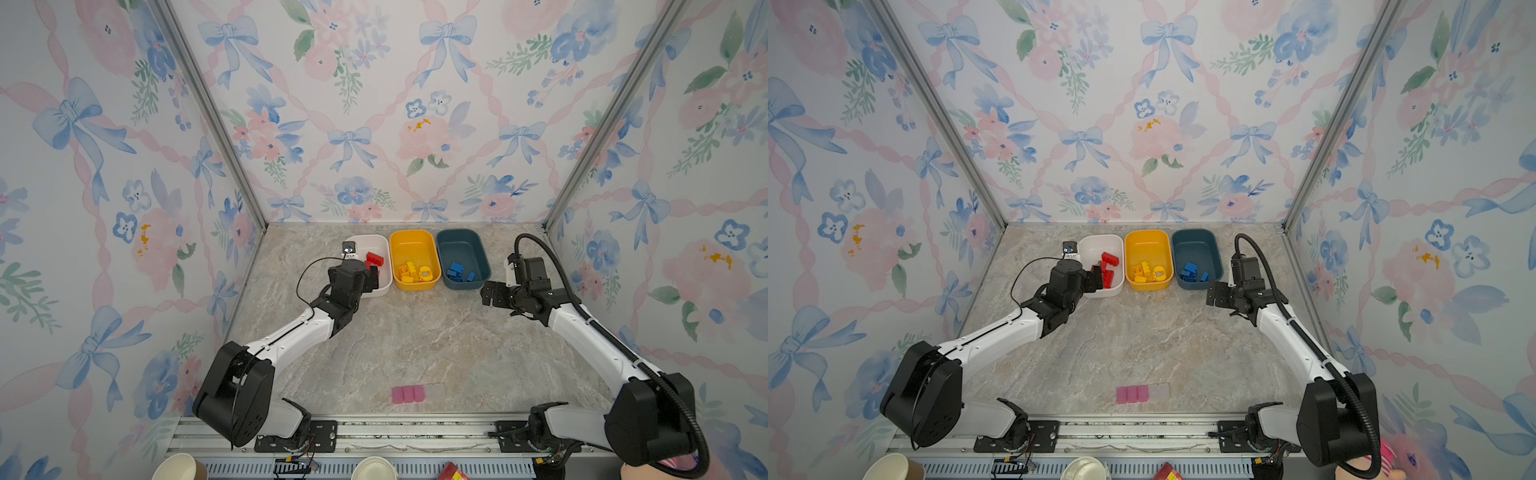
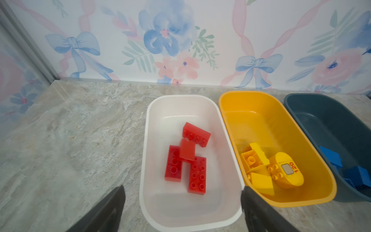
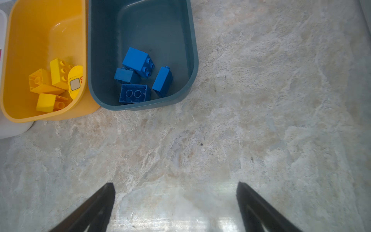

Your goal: Sort the legos into containers by color

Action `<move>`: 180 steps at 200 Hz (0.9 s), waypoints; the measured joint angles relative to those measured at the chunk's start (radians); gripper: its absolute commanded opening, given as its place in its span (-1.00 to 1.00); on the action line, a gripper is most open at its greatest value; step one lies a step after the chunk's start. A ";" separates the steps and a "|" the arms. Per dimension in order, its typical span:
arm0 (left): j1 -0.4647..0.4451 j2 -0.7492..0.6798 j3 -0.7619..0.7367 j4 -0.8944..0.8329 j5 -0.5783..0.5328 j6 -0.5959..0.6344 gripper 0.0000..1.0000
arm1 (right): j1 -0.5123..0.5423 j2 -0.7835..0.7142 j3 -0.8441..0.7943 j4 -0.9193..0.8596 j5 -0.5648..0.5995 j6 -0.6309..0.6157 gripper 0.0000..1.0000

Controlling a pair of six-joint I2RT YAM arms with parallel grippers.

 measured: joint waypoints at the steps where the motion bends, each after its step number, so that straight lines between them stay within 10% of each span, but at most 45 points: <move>1: 0.004 -0.003 -0.005 0.003 -0.001 0.002 0.85 | 0.000 0.003 0.000 0.002 0.001 -0.003 0.94; 180: 0.201 -0.169 -0.483 0.605 -0.049 0.244 0.82 | -0.104 0.099 -0.288 0.650 0.094 -0.240 0.94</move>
